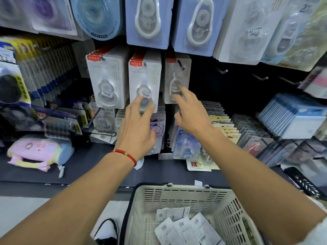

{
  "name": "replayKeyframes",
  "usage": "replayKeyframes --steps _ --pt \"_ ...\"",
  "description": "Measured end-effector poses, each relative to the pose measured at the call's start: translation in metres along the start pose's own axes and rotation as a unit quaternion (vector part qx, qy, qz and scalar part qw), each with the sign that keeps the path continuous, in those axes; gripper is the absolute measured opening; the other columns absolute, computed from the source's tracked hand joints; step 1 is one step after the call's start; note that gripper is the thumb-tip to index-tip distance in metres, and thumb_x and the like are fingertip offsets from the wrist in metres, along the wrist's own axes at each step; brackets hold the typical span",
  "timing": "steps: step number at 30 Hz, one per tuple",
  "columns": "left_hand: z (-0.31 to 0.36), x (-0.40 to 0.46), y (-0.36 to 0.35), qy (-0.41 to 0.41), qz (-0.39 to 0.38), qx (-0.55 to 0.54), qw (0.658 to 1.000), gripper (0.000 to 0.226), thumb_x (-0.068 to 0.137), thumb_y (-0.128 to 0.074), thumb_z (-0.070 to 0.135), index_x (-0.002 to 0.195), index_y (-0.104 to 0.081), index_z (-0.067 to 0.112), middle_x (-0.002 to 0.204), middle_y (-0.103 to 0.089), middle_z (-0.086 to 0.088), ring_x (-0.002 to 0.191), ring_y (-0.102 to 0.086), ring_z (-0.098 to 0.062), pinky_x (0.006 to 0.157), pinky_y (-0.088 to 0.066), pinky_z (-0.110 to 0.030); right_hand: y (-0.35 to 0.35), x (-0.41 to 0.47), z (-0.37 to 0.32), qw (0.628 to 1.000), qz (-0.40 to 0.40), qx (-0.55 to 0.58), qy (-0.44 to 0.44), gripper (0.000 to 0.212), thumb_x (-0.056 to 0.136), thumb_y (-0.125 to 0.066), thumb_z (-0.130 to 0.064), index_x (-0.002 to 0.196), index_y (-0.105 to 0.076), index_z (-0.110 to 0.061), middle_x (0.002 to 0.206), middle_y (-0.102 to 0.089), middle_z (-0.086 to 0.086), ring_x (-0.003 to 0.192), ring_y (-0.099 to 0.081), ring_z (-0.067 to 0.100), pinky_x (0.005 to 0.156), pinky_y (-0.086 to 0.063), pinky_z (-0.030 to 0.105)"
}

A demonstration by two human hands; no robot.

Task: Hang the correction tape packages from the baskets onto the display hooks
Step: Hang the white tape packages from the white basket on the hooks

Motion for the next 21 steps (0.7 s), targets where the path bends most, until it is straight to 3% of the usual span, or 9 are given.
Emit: replayKeyframes --steps 3,6,8,10,11,13,15,17,21 --pt "0.001 -0.015 -0.015 -0.023 -0.056 0.005 0.998 0.054 0.085 -0.065 0.002 0.138 -0.063 0.012 0.144 -0.052 -0.015 0.132 -0.046 -0.039 0.106 -0.046 -0.051 -0.008 -0.050 0.014 0.995 0.020 0.089 -0.029 0.040 0.097 -0.056 -0.012 0.137 -0.057 -0.013 0.148 -0.046 0.005 0.109 -0.061 0.031 0.080 -0.054 0.045" --pt "0.004 -0.046 -0.046 -0.054 -0.162 0.008 0.985 0.045 0.086 -0.064 0.001 0.129 -0.069 0.012 0.124 -0.066 -0.012 0.119 -0.055 -0.038 0.103 -0.046 -0.047 -0.034 -0.110 0.036 0.991 -0.005 0.114 -0.066 0.025 0.098 -0.055 -0.015 0.122 -0.062 -0.016 0.127 -0.057 0.000 0.081 -0.063 0.027 0.063 -0.040 0.036" --pt "0.007 -0.078 -0.075 -0.045 -0.237 0.006 0.970 0.044 0.087 -0.062 0.002 0.128 -0.069 0.013 0.123 -0.068 -0.010 0.120 -0.057 -0.035 0.104 -0.044 -0.042 -0.063 -0.153 0.054 0.983 -0.078 0.124 -0.109 0.020 0.097 -0.057 -0.015 0.114 -0.067 -0.016 0.116 -0.065 0.000 0.088 -0.066 0.028 0.068 -0.031 0.033" --pt "0.009 -0.117 -0.109 -0.010 -0.304 0.001 0.953 0.043 0.090 -0.061 0.007 0.131 -0.068 0.017 0.131 -0.066 -0.006 0.126 -0.056 -0.030 0.109 -0.042 -0.038 -0.100 -0.197 0.068 0.954 -0.222 0.137 -0.148 0.021 0.098 -0.057 -0.016 0.115 -0.069 -0.016 0.111 -0.070 0.001 0.103 -0.067 0.029 0.076 -0.041 0.033" --pt "0.010 -0.139 -0.127 0.012 -0.333 -0.004 0.943 0.042 0.092 -0.062 0.009 0.133 -0.067 0.019 0.135 -0.065 -0.004 0.129 -0.055 -0.028 0.111 -0.041 -0.035 -0.120 -0.221 0.071 0.926 -0.312 0.138 -0.158 0.023 0.100 -0.056 -0.017 0.120 -0.069 -0.016 0.117 -0.071 0.003 0.110 -0.066 0.030 0.083 -0.048 0.034" --pt "0.009 -0.182 -0.159 0.057 -0.382 -0.019 0.922 0.039 0.095 -0.063 0.012 0.133 -0.066 0.020 0.140 -0.063 -0.002 0.133 -0.054 -0.025 0.111 -0.040 -0.030 -0.159 -0.273 0.076 0.857 -0.474 0.118 -0.165 0.030 0.103 -0.055 -0.023 0.131 -0.064 -0.013 0.136 -0.066 0.009 0.124 -0.061 0.031 0.098 -0.047 0.035" --pt "0.007 -0.222 -0.184 0.101 -0.427 -0.025 0.898 0.039 0.096 -0.064 0.014 0.134 -0.065 0.023 0.141 -0.062 -0.003 0.132 -0.055 -0.024 0.110 -0.041 -0.029 -0.190 -0.325 0.077 0.796 -0.573 0.087 -0.174 0.045 0.106 -0.057 -0.033 0.145 -0.054 -0.010 0.152 -0.053 0.012 0.136 -0.053 0.032 0.106 -0.044 0.036" --pt "0.003 -0.251 -0.200 0.142 -0.456 -0.025 0.878 0.041 0.098 -0.062 0.016 0.137 -0.062 0.025 0.140 -0.060 -0.004 0.131 -0.055 -0.023 0.108 -0.043 -0.029 -0.214 -0.367 0.073 0.763 -0.602 0.103 -0.210 0.055 0.104 -0.060 -0.040 0.151 -0.048 -0.013 0.155 -0.050 0.011 0.136 -0.054 0.030 0.108 -0.046 0.038" --pt "-0.001 -0.278 -0.214 0.200 -0.476 -0.022 0.856 0.044 0.098 -0.061 0.015 0.140 -0.059 0.028 0.140 -0.058 -0.003 0.131 -0.054 -0.021 0.107 -0.044 -0.030 -0.256 -0.403 0.036 0.784 -0.550 0.172 -0.230 0.063 0.100 -0.066 -0.044 0.152 -0.045 -0.015 0.149 -0.049 0.012 0.134 -0.054 0.030 0.108 -0.045 0.040"
Point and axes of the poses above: each hand's wrist, its own x-axis towards the middle knuckle, its own y-axis out of the back of the hand, z = x × y, the point moved 5 cm from there along x, towards the middle knuckle
